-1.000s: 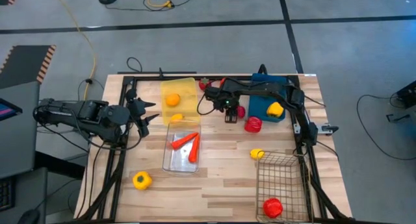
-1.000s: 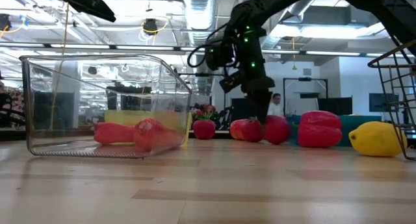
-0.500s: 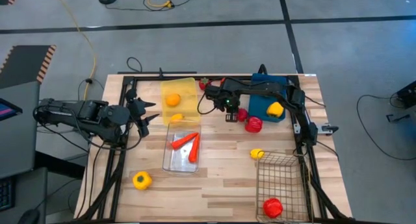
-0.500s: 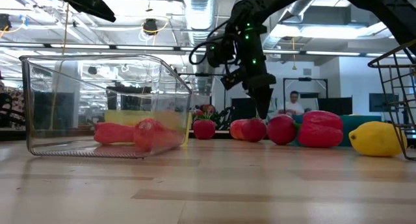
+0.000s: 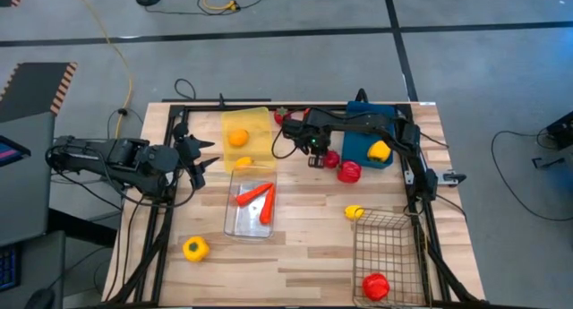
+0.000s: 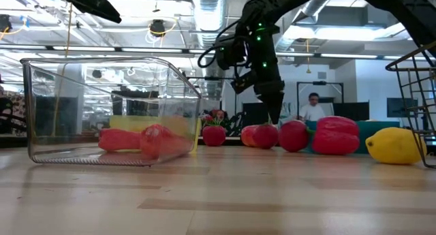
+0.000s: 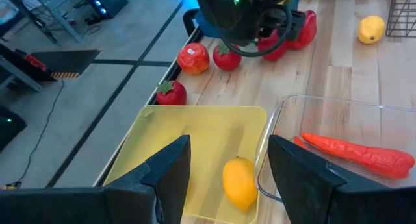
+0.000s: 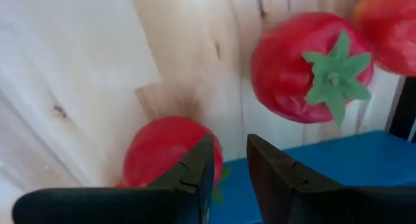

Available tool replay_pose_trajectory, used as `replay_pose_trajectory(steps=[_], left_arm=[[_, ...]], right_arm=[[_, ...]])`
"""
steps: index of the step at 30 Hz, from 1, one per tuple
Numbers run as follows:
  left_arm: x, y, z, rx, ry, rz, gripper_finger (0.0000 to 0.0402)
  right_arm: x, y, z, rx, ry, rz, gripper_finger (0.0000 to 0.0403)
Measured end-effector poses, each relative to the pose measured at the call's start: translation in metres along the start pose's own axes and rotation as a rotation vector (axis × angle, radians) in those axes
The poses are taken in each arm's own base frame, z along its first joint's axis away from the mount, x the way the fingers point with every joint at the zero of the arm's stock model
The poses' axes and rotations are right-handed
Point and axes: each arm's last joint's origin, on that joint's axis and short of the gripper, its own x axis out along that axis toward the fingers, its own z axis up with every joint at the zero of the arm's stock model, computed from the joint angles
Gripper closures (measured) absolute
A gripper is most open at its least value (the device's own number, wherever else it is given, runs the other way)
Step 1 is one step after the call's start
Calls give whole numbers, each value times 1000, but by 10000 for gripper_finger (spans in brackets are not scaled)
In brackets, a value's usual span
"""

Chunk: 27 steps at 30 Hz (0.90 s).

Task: Sort produce into baskets
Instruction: Put the middle red tomato into the wire basket

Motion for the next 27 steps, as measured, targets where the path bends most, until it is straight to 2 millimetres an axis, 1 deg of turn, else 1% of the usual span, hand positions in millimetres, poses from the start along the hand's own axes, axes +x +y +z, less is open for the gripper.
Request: replay_pose_trajectory(steps=[4,8,11,18,23,27], left_arm=[[0,0,0,0,0,0,208],[0,0,0,1,1,0,208],[0,0,0,1,2,0,208],[0,0,0,2,2,0,208],[0,0,0,2,2,0,208],[0,0,0,2,2,0,208]], right_arm=[[1,-3,0,23,2,0,284],[1,-3,-1,-38,8,0,268],[1,-3,-2,-65,18,2,236],[0,-3,-5,-78,51,3,149],[0,-2,-8,-156,72,8,106],[0,-2,-7,-181,70,9,78]])
